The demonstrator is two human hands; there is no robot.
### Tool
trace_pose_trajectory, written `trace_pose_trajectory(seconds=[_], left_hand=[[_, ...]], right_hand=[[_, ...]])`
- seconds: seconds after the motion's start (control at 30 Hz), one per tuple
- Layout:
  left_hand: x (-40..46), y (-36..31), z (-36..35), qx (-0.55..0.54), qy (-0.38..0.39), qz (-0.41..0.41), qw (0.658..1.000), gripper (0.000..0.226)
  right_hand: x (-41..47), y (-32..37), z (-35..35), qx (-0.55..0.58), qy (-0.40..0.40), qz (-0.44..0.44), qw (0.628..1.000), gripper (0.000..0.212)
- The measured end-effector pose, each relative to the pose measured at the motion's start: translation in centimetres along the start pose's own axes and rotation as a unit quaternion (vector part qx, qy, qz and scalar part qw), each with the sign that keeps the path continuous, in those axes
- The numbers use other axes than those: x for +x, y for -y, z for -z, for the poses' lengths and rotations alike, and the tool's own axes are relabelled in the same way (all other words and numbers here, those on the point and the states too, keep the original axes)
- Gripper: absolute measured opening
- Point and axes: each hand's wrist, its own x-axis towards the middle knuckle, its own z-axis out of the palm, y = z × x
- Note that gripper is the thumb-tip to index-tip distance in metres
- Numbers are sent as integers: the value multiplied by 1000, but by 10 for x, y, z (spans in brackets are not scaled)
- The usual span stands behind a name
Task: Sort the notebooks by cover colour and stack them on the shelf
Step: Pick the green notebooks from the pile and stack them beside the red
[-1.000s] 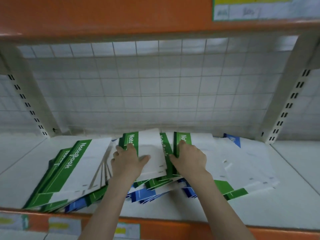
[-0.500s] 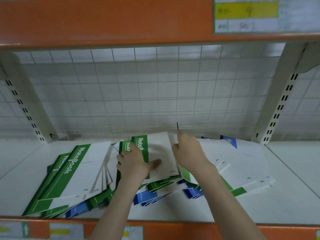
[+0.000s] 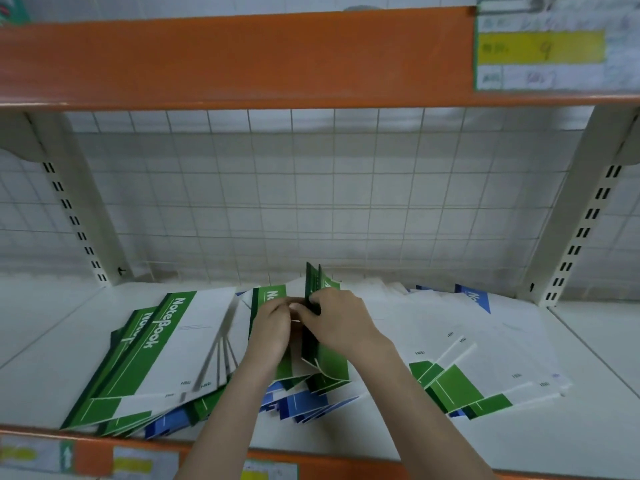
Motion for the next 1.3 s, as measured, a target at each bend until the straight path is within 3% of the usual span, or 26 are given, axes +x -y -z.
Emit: trace_pose_trajectory(seconds=[0.1,0.17,0.23,0.3,0.33,0.4,0.5,0.57,0.67,0.77,0.83,0.93,1.1,1.2,1.3], left_hand=[[1,3,8,48,20,-17,998,43],[2,9,12,178,-8,-86,980,39],[3,15,17,381,-83,-139,910,27],[4,17,19,511,-121,-94,846,29],[3,17,19,532,-120,-71,835,33],[6,16,19,498,-108,-53,858,42],[11,11,14,376,-78,-24,923,56],[13,8,6,351,-53,-25,935,48],[14,5,-7,296,-42,-84,951,18],[9,2,-15,87,-4,-30,996,24],[7,0,-16,-8,43,29,999,34],[8,-1,-15,-28,51,59,997,37],[4,1,-8,-63,75,54,994,16],[6,-4,-5,-77,21,63,995,14],[11,-9,-1,-134,-20,66,989,15]], right_hand=[[-2,3,-5,-66,9,-7,998,21],[-4,6,-8,-85,-8,-12,996,23],[-4,6,-8,-87,-39,-9,995,34],[-3,2,-3,-66,-57,-14,996,39],[-3,-1,0,-46,-62,-16,997,34],[-5,-7,9,-11,-68,-19,997,22],[-5,-9,20,24,-86,-22,996,31],[-6,-7,24,35,-98,-11,995,34],[-11,3,20,51,-100,29,993,31],[-15,10,9,51,-97,47,993,33],[-15,10,2,44,-88,46,994,42],[-15,4,-3,44,-75,55,995,48],[-13,-12,6,110,-33,44,992,43],[-11,-31,18,121,-74,-44,989,41],[-10,-54,25,3,-76,-165,983,22]])
